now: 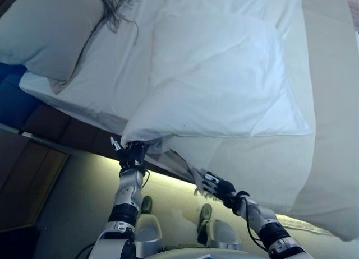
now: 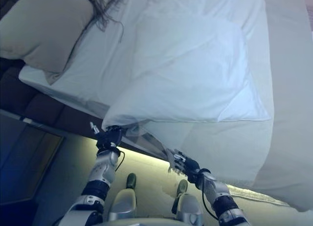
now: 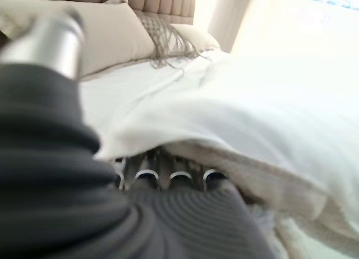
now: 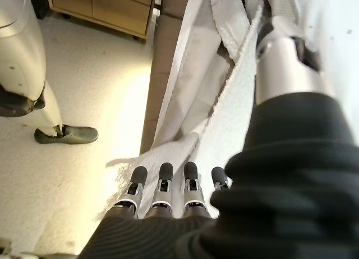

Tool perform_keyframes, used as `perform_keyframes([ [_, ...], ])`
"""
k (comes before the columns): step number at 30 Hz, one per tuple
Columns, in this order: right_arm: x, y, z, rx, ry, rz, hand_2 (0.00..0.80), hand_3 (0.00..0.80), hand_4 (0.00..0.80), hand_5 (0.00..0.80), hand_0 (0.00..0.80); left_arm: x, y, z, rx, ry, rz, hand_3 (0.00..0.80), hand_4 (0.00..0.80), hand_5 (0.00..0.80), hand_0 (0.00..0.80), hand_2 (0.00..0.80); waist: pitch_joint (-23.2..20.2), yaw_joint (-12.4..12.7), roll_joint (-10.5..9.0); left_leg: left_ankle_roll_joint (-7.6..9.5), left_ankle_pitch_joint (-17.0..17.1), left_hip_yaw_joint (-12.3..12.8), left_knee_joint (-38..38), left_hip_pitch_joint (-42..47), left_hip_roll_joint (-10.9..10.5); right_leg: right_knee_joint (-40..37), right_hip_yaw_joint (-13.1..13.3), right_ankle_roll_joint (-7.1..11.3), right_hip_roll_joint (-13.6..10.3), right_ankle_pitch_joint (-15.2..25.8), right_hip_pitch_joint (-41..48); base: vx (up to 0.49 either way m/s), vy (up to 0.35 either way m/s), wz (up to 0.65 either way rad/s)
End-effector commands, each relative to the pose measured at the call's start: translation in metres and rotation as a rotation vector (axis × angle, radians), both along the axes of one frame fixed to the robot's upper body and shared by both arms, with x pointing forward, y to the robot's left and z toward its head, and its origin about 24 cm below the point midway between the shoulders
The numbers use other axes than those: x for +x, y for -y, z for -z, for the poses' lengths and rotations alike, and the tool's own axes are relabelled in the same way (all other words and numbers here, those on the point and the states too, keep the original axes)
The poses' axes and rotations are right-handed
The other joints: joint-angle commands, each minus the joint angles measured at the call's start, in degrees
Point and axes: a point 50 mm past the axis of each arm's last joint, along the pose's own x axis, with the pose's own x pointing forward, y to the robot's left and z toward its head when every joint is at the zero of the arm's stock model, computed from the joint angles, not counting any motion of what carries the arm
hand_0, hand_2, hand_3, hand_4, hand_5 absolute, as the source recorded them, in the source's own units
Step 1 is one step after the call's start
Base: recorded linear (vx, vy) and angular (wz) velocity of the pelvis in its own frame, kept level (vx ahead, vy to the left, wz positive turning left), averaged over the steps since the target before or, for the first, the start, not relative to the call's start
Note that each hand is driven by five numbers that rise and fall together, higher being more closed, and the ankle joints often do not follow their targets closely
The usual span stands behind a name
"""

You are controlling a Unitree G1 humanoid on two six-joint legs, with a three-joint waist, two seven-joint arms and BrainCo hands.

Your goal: Make the bed neatly

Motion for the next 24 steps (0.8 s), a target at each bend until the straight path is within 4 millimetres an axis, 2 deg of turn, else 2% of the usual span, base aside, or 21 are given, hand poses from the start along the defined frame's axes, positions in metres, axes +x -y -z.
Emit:
perform_keyframes([
  [1,-0.029,-0.001,0.02,0.035,-0.105,0.035,0.0,0.0,0.0,0.0,0.0,-0.047,-0.154,-0.019,0.281,0.047,-0.485,0.433,0.433,0.433,0.433,0.433,-8.41,6.59,-2.6,2.07,1.25,-1.7,-0.11,-0.52,-2.35,1.46,1.97,4.08,-7.27,2.98,-0.3,0.041,0.072,0.06],
  [2,-0.03,0.0,0.02,0.036,-0.103,0.042,0.0,0.0,0.0,0.0,0.0,-0.054,-0.158,-0.013,0.285,0.026,-0.492,0.405,0.405,0.405,0.405,0.405,-8.56,6.65,-2.39,2.02,1.24,-1.82,-0.13,-0.28,-2.32,1.53,1.87,4.03,-7.26,2.82,-0.06,0.031,0.067,0.01],
  [3,-0.03,0.002,0.02,0.032,-0.104,0.046,0.0,0.0,0.0,0.0,0.0,-0.059,-0.161,-0.009,0.286,0.011,-0.493,0.455,0.455,0.455,0.455,0.455,-8.64,6.64,-2.26,1.97,1.2,-1.85,-0.1,-0.15,-2.29,1.57,1.78,4.02,-7.26,2.71,0.08,0.019,0.071,0.0],
  [4,-0.031,0.004,0.02,0.023,-0.105,0.049,0.0,0.0,0.0,0.0,0.0,-0.065,-0.165,-0.005,0.286,-0.016,-0.505,0.631,0.631,0.631,0.631,0.631,-8.73,6.67,-2.12,1.93,1.18,-1.87,-0.07,-0.07,-2.26,1.62,1.7,4.01,-7.27,2.59,0.17,0.01,0.075,0.0],
  [5,-0.033,0.007,0.021,0.01,-0.109,0.057,0.0,0.0,0.0,0.0,0.0,-0.072,-0.169,0.0,0.283,-0.041,-0.517,0.684,0.684,0.684,0.684,0.684,-8.85,6.75,-2.0,1.87,1.2,-1.89,-0.03,-0.03,-2.2,1.67,1.59,3.98,-7.29,2.45,0.3,0.003,0.077,0.0],
  [6,-0.034,0.011,0.022,-0.002,-0.113,0.066,0.0,0.0,0.0,0.0,0.0,-0.078,-0.171,0.004,0.279,-0.066,-0.525,0.668,0.668,0.668,0.668,0.668,-8.93,6.88,-1.92,1.81,1.19,-1.94,0.02,-0.03,-2.15,1.7,1.46,3.96,-7.33,2.35,0.38,0.001,0.061,0.03],
  [7,-0.036,0.014,0.023,-0.011,-0.117,0.073,0.0,0.0,0.0,0.0,0.0,-0.082,-0.174,0.007,0.282,-0.083,-0.526,0.8,0.8,0.8,0.8,0.8,-9.01,7.06,-1.86,1.76,1.18,-2.08,0.01,-0.01,-2.14,1.75,1.32,3.98,-7.34,2.24,0.45,-0.003,0.035,0.05],
  [17,-0.044,0.034,0.028,-0.078,-0.133,0.132,0.0,0.0,0.0,0.0,0.0,-0.123,-0.21,0.014,0.34,-0.226,-0.639,0.8,0.8,0.8,0.8,0.8,-9.85,8.75,-1.13,1.64,1.47,-3.75,-0.7,0.56,-2.44,1.28,-0.37,4.4,-7.65,2.17,1.62,0.001,0.018,0.08],
  [24,-0.047,0.039,0.029,-0.089,-0.134,0.144,0.0,0.0,0.0,0.0,0.0,-0.133,-0.213,0.021,0.329,-0.297,-0.65,0.8,0.8,0.8,0.8,0.8,-10.28,9.07,-0.67,1.77,1.58,-4.65,-0.99,0.65,-2.87,0.97,-0.79,4.54,-7.78,2.18,1.96,-0.003,0.02,0.01],
])
